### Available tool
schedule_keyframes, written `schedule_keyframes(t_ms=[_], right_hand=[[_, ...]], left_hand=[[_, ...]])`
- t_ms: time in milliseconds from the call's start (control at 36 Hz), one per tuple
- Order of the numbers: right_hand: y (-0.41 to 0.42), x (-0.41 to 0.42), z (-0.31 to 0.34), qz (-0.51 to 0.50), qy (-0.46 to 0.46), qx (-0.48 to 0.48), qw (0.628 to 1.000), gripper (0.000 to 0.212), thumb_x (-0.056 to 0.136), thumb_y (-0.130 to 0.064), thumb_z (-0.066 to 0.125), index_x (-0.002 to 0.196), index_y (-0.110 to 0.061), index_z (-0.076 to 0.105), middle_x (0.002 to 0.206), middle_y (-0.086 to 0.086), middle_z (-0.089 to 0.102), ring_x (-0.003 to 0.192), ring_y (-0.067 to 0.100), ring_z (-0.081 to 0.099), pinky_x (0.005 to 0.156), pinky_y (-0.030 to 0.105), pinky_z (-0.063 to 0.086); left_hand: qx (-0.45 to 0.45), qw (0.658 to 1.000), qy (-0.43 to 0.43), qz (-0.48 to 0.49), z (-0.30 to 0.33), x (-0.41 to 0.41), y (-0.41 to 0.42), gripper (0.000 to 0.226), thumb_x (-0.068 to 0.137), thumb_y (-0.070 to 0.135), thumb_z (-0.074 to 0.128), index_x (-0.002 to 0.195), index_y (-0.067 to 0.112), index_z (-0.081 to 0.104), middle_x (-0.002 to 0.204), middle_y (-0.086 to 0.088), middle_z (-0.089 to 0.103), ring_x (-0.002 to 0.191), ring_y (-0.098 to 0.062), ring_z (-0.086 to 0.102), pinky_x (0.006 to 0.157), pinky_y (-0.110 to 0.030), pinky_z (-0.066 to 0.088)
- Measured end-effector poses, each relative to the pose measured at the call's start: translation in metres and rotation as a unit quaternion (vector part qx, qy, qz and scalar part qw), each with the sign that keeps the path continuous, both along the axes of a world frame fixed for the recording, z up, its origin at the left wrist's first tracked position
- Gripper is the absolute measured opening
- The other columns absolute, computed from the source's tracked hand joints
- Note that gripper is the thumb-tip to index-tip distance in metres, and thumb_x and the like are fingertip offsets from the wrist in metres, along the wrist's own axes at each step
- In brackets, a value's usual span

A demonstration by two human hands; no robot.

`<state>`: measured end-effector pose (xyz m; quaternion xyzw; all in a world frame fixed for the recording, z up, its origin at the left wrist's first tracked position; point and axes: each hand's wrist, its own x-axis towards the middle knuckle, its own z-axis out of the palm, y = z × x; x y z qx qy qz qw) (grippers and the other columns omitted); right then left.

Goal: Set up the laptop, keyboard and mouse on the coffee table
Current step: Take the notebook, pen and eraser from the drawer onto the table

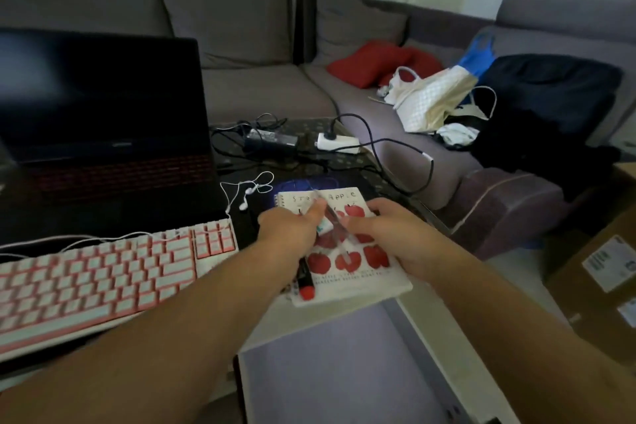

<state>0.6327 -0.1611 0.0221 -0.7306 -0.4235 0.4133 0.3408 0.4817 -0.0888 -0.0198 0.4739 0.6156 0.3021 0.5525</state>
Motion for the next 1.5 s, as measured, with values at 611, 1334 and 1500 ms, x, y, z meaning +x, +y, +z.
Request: schedule_keyframes(t_ms=[611, 1334, 1500], right_hand=[[0.056, 0.002, -0.050, 0.012, -0.286, 0.139, 0.948, 0.025, 0.099, -0.013, 0.058, 0.117, -0.019, 0.074, 0.107, -0.003, 0.076, 0.099, 0.012, 0.070, 0.073, 0.013, 0.049], [-0.143, 0.018, -0.231, 0.407, -0.277, -0.302, 0.817, 0.027, 0.077, -0.034, 0.086, 0.102, -0.037, 0.079, 0.106, -0.012, 0.071, 0.090, 0.014, 0.069, 0.086, 0.035, 0.059], [-0.134, 0.017, -0.230, 0.446, -0.316, -0.273, 0.791, 0.032, 0.083, -0.021, 0.086, 0.113, -0.031, 0.081, 0.090, -0.015, 0.062, 0.085, 0.013, 0.063, 0.064, 0.021, 0.044]], left_hand=[[0.215, 0.957, 0.190, -0.043, 0.001, -0.002, 0.030, 0.042, 0.099, 0.026, 0.058, 0.135, 0.006, 0.051, 0.138, -0.015, 0.051, 0.121, -0.030, 0.058, 0.083, -0.034, 0.054], [0.006, 0.823, 0.186, -0.537, -0.236, -0.009, -0.187, 0.038, 0.087, 0.047, 0.080, 0.114, 0.021, 0.076, 0.109, 0.002, 0.074, 0.094, -0.016, 0.069, 0.090, -0.038, 0.061], [0.050, 0.794, 0.217, -0.566, -0.238, -0.001, -0.181, 0.034, 0.089, 0.040, 0.078, 0.114, 0.017, 0.079, 0.107, -0.002, 0.077, 0.091, -0.019, 0.070, 0.082, -0.035, 0.060]])
